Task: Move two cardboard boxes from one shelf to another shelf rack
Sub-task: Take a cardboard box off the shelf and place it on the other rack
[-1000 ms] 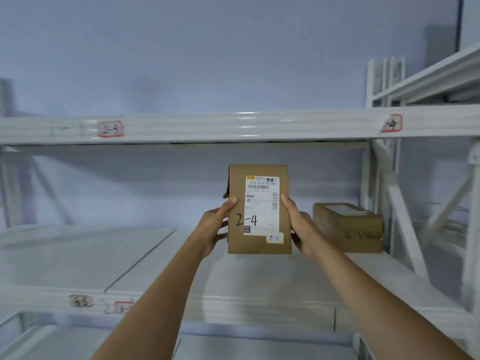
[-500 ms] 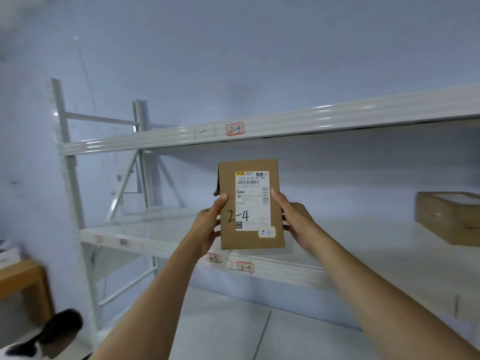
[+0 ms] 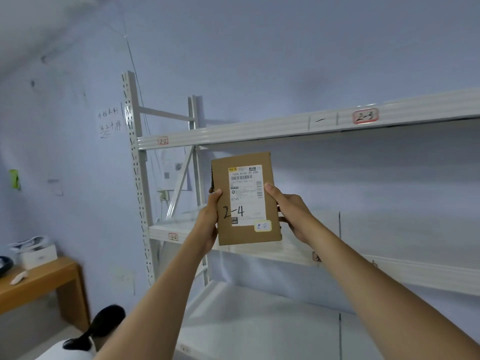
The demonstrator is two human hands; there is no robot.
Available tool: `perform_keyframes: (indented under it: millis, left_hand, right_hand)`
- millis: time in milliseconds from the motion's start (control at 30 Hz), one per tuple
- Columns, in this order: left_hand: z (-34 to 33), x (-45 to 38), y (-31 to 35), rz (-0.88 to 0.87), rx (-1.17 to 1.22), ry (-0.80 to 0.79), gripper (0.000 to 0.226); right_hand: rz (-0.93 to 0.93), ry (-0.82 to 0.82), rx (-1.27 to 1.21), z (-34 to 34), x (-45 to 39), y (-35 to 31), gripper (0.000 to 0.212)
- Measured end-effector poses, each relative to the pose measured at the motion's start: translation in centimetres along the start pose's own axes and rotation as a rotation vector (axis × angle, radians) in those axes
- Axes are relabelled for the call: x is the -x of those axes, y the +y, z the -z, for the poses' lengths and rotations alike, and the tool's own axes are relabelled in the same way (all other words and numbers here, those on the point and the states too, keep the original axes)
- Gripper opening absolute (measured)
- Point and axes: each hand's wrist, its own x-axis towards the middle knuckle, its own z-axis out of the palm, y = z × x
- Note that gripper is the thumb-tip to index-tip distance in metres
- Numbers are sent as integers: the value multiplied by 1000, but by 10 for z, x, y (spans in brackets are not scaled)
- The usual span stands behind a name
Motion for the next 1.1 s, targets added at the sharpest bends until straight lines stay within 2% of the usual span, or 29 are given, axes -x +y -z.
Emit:
perform_keyframes:
  millis: [133, 400, 667, 933, 1000, 1100]
  left_hand:
    - [46, -23, 6, 28, 50, 1, 73]
    - [109, -89, 5, 13, 135, -23, 52]
    - [146, -162, -16, 38, 110, -65, 44]
    - [179, -221, -60, 49, 112, -192, 54]
    - [185, -235, -71, 52, 131, -219, 53]
    - [191, -255, -82, 36, 113, -243, 51]
  right_hand:
    - [-1, 19, 3, -51, -20, -3, 60]
    - [72, 66, -13, -123, -83, 5, 61]
    - [129, 74, -26, -155, -149, 45, 56]
    - [184, 126, 34, -170, -190, 92, 40]
    - [191, 136, 60, -172, -197, 100, 48]
    - [203, 153, 104, -171, -202, 106, 73]
